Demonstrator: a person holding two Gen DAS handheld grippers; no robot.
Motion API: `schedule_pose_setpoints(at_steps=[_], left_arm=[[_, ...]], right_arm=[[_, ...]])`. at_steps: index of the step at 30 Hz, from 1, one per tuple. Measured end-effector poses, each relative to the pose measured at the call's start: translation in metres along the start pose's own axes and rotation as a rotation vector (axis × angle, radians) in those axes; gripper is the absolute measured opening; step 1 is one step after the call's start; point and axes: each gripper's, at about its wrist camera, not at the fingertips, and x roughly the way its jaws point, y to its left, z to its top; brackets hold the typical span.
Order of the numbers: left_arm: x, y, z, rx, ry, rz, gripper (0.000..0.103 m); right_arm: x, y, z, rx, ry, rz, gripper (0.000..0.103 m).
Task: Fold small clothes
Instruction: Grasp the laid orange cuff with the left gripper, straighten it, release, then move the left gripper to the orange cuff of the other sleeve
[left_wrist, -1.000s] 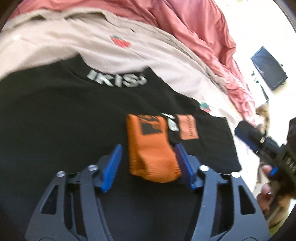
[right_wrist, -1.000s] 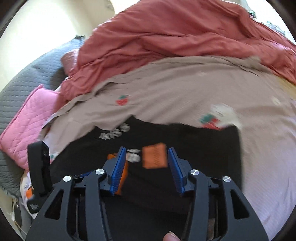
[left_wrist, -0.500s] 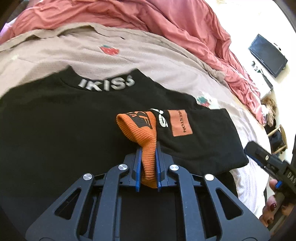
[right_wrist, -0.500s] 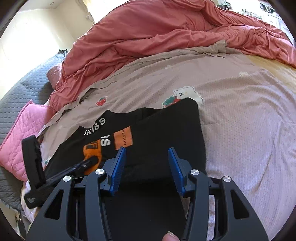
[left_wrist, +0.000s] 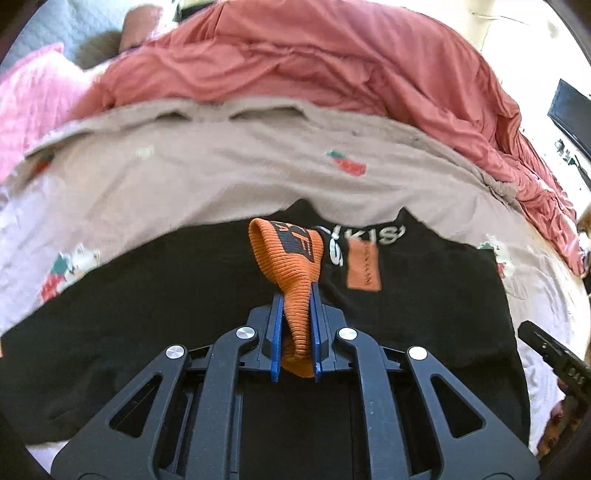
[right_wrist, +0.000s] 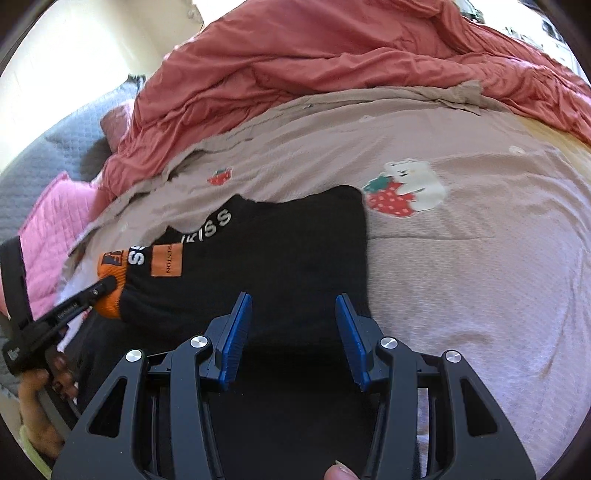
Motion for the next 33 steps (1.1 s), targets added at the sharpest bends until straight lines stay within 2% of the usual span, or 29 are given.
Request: schedule_pose_setpoints(at_steps=[8,11,13,17,19,21,22,24,27,29,31,33], left_arm=[[0.014,0.015,-0.006,0.01,0.068,0.065,0.009],[0.007,0.025,-0.002,0.025,0.033,0.155,0.011],[0.001,0.037,0.002,0.01,0.011,0.21,0.011],[-0.011,0.051,0.007,-0.047,-0.019,0.182,0.011],[-0.015,0.039,0.008,-0.014,-0.043,0.166,0.012],[-0.016,0.022,0.007,0.031,-0.055,0.134,0.017],[-0.015,0.008,0.005,0.067,-0.054,0.094,0.019],[-0.008,-0.01,0.0,0.121,-0.038,0.055,0.023],[0.021,-0.028,-0.013,0.208,0.053,0.092,0.025],[0.041,-0.028,-0.022,0.224,0.113,0.127,0.026],[0.045,-0.026,-0.025,0.223,0.116,0.128,0.027],[0.043,-0.025,-0.025,0.216,0.119,0.122,0.027]], right_arm=[[0.032,0.029,0.009,-0.109,0.019,-0.07,0.046],[0.05,0.026,0.012,-0.124,0.05,-0.128,0.05],[0.065,0.015,0.01,-0.099,0.102,-0.149,0.05],[0.062,0.012,0.006,-0.092,0.099,-0.128,0.05],[0.05,0.015,0.006,-0.087,0.063,-0.101,0.059],[0.04,0.021,0.006,-0.094,0.033,-0.08,0.061],[0.037,0.023,0.006,-0.098,0.023,-0.076,0.061],[0.035,0.027,0.007,-0.104,0.02,-0.059,0.061],[0.042,0.029,0.007,-0.112,0.041,-0.077,0.062],[0.05,0.025,0.006,-0.099,0.073,-0.092,0.062],[0.059,0.017,0.003,-0.065,0.114,-0.098,0.062],[0.061,0.012,0.001,-0.046,0.115,-0.079,0.062]])
